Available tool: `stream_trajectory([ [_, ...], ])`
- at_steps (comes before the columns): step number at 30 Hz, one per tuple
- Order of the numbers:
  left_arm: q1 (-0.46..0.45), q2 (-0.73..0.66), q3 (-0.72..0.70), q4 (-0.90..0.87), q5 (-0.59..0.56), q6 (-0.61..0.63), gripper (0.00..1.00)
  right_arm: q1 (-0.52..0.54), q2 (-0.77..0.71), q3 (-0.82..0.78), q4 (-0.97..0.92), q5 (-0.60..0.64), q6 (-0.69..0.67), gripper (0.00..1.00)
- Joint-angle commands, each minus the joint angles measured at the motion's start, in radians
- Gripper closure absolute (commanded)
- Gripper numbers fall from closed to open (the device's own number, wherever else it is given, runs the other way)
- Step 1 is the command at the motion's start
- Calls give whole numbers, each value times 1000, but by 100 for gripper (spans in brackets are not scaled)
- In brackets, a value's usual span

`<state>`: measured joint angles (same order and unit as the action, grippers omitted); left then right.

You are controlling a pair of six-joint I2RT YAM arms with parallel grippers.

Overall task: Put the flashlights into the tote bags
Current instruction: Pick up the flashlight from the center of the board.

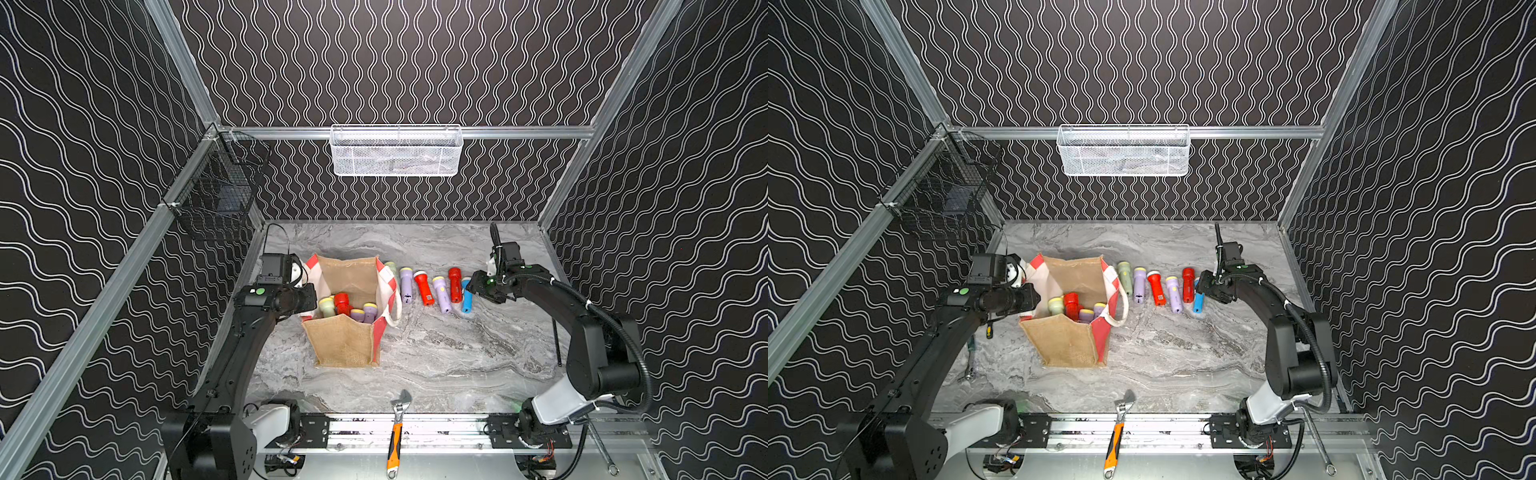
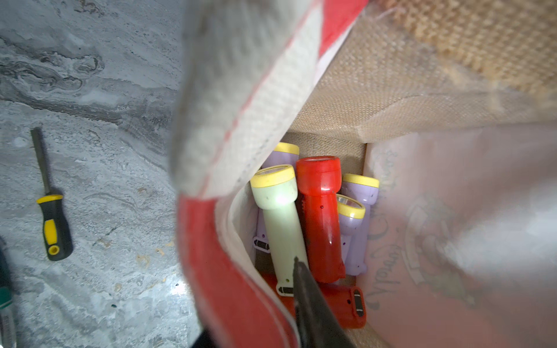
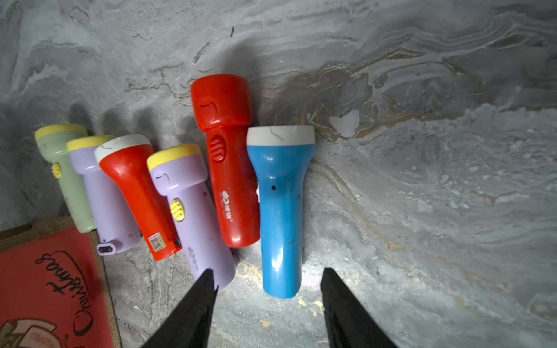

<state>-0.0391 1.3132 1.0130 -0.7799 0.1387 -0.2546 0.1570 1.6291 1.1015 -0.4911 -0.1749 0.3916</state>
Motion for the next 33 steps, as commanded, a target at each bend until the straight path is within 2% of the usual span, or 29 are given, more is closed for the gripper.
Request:
stream_trajectory([
  [1, 4, -1, -2, 2, -19, 20, 72, 1, 18, 11, 10, -14, -24, 42],
  [13, 13, 7, 5, 8, -6, 20, 72, -1, 44, -17, 2, 26, -45, 42],
  [26, 20, 16, 8, 5, 2, 25, 72, 3, 104, -4, 20, 5, -43, 43],
  [33, 21, 16, 8, 5, 8, 27, 72, 16, 130, 6, 18, 43, -43, 44],
])
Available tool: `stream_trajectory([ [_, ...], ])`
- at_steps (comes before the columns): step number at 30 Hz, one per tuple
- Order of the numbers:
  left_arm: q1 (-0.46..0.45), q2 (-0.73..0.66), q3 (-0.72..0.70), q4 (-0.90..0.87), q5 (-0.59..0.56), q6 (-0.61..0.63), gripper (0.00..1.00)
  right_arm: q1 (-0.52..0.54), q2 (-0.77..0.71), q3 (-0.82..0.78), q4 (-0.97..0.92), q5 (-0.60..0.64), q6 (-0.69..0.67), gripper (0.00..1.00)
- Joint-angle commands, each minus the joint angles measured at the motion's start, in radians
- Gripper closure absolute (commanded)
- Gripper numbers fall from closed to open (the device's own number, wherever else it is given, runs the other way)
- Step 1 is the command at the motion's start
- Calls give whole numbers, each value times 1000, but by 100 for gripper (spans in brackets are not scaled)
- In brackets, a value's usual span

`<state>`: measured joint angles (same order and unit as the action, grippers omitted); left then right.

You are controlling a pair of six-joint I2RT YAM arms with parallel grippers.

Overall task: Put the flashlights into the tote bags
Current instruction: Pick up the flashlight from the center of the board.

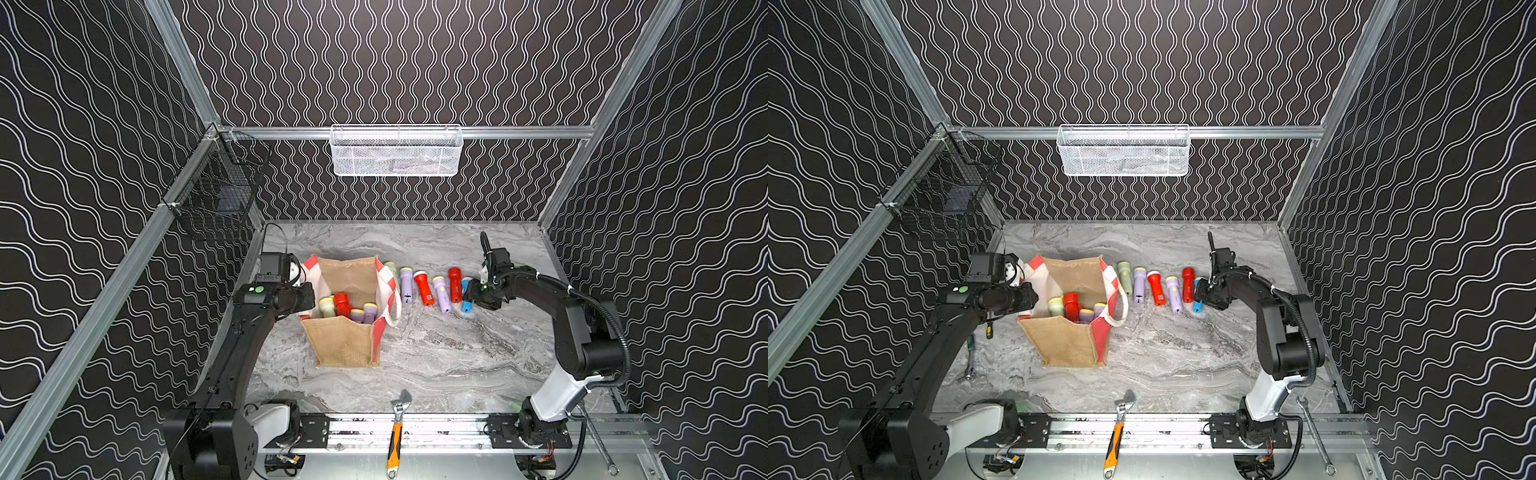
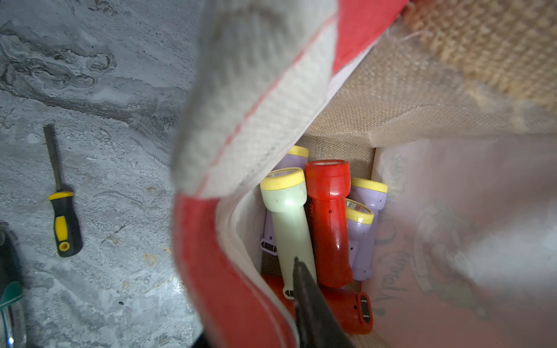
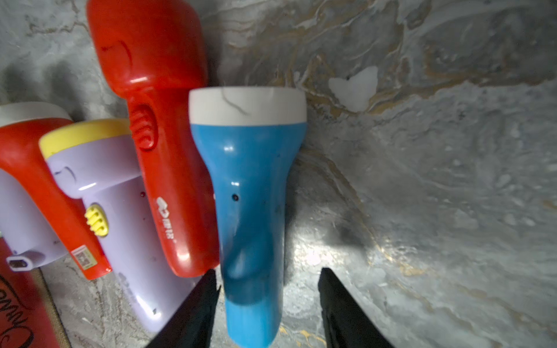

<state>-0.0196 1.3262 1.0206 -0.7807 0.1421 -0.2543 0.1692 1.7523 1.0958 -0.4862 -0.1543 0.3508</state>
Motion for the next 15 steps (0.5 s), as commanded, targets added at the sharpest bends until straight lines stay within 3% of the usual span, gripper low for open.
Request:
stream_trajectory([
  [1, 3, 4, 0, 5, 5, 27, 72, 5, 9, 12, 15, 22, -1, 45],
  [15, 4, 2, 0, 7, 8, 26, 72, 16, 58, 39, -8, 88, 6, 50],
])
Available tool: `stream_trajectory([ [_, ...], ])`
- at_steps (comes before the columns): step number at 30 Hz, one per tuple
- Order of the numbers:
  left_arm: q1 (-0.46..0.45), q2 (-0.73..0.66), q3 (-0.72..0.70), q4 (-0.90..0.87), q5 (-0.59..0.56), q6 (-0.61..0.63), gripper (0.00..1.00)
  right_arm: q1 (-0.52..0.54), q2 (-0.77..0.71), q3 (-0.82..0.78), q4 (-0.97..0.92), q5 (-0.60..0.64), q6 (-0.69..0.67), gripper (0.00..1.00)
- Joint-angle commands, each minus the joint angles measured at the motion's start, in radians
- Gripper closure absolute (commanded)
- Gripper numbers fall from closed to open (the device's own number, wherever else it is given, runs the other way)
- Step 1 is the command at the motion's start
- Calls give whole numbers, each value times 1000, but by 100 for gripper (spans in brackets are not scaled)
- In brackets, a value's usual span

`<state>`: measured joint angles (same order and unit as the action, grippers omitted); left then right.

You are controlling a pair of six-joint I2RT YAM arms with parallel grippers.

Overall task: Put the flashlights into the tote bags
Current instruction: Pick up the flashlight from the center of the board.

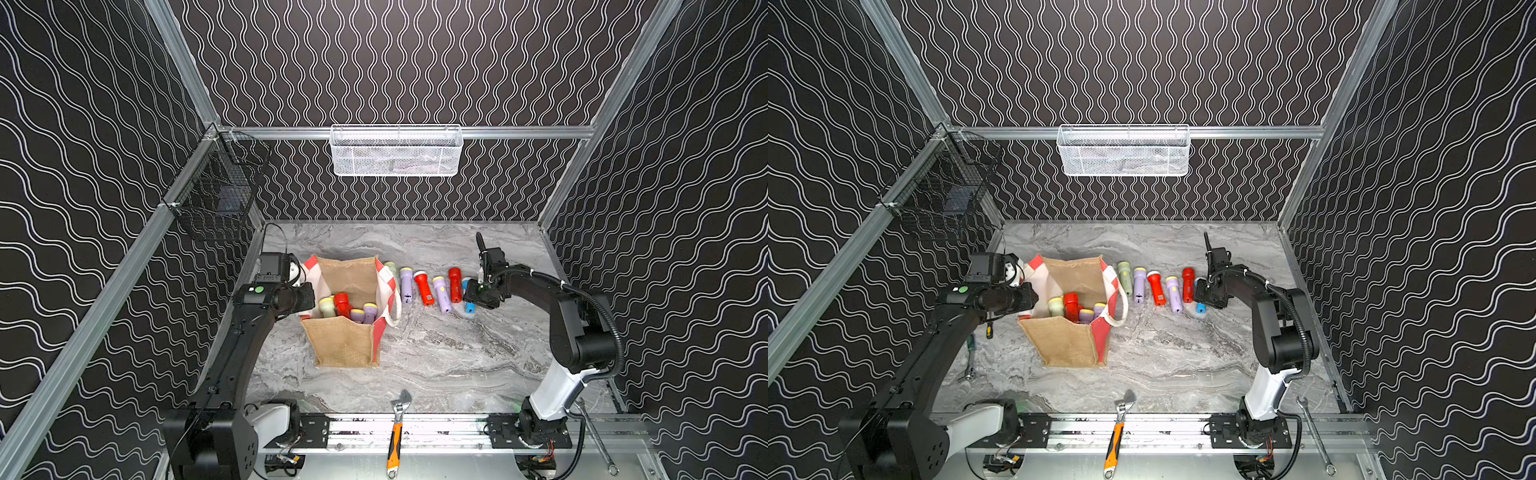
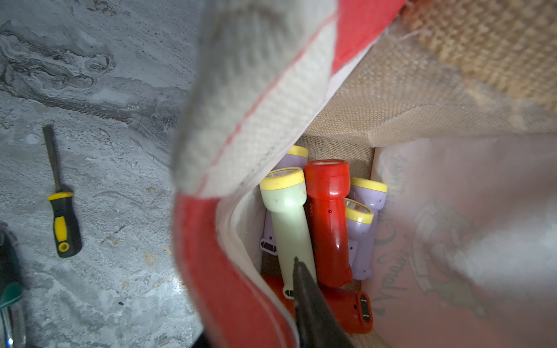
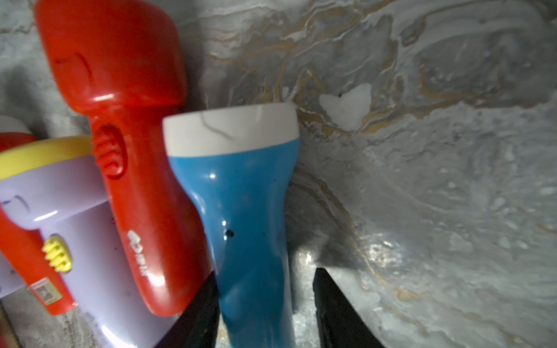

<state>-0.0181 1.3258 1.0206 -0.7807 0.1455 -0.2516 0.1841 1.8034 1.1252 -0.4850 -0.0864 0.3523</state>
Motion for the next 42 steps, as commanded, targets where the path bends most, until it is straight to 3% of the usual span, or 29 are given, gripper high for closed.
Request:
stream_trajectory([
  [1, 1, 3, -1, 8, 4, 24, 72, 3, 12, 15, -10, 19, 5, 50],
  [9, 2, 3, -1, 7, 6, 25, 72, 18, 77, 68, -53, 66, -10, 52],
  [22, 3, -6, -5, 9, 10, 25, 72, 26, 28, 51, -106, 131, -48, 49],
  [30, 3, -15, -8, 8, 7, 24, 72, 34, 78, 76, -102, 133, -71, 50],
  [42, 3, -20, -9, 9, 8, 21, 72, 77, 76, 91, -138, 181, -101, 63],
])
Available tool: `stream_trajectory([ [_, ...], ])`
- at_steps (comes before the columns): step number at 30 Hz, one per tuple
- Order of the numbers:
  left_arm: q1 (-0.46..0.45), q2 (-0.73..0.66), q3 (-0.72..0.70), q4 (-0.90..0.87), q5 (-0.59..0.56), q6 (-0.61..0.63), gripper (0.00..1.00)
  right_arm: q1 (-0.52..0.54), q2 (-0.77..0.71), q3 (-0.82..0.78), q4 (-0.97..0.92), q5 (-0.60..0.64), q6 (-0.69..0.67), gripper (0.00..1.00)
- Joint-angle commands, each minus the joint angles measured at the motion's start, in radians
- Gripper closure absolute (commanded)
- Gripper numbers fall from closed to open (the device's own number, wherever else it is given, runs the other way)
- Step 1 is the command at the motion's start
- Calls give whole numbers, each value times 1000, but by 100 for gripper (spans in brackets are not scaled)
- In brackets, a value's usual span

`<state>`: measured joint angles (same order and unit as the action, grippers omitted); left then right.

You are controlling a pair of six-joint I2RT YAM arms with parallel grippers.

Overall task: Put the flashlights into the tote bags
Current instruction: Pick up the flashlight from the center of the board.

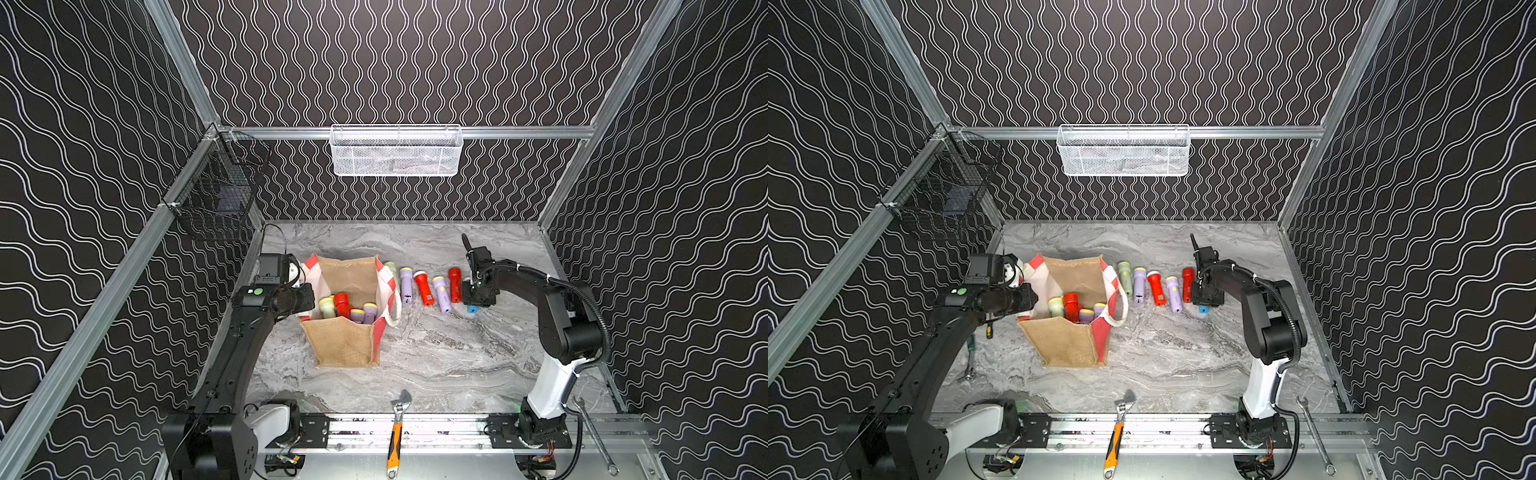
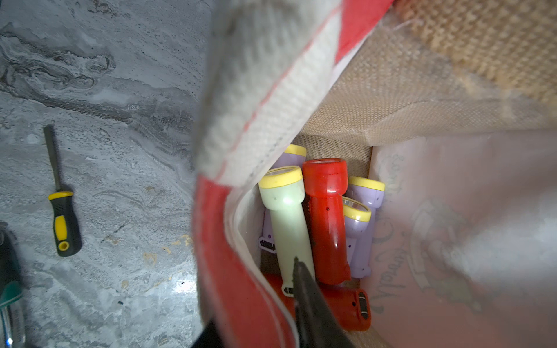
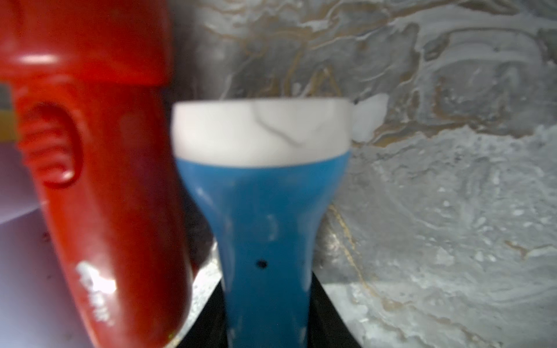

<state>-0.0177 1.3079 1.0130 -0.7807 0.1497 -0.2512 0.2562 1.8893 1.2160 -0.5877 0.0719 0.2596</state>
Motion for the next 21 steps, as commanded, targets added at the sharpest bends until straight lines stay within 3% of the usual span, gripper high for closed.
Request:
stream_trajectory([
  [1, 2, -4, -2, 8, 5, 21, 72, 6, -19, -4, -37, 25, -8, 64],
  [11, 2, -21, -7, 11, 33, 18, 72, 17, -159, -3, -67, 3, 15, 72],
  [16, 3, -24, -4, 16, 34, 15, 72, 91, -268, 68, -86, -66, 40, 72],
  [21, 3, -15, 4, 18, 45, 15, 72, 228, -336, 191, -68, -86, 80, 71],
])
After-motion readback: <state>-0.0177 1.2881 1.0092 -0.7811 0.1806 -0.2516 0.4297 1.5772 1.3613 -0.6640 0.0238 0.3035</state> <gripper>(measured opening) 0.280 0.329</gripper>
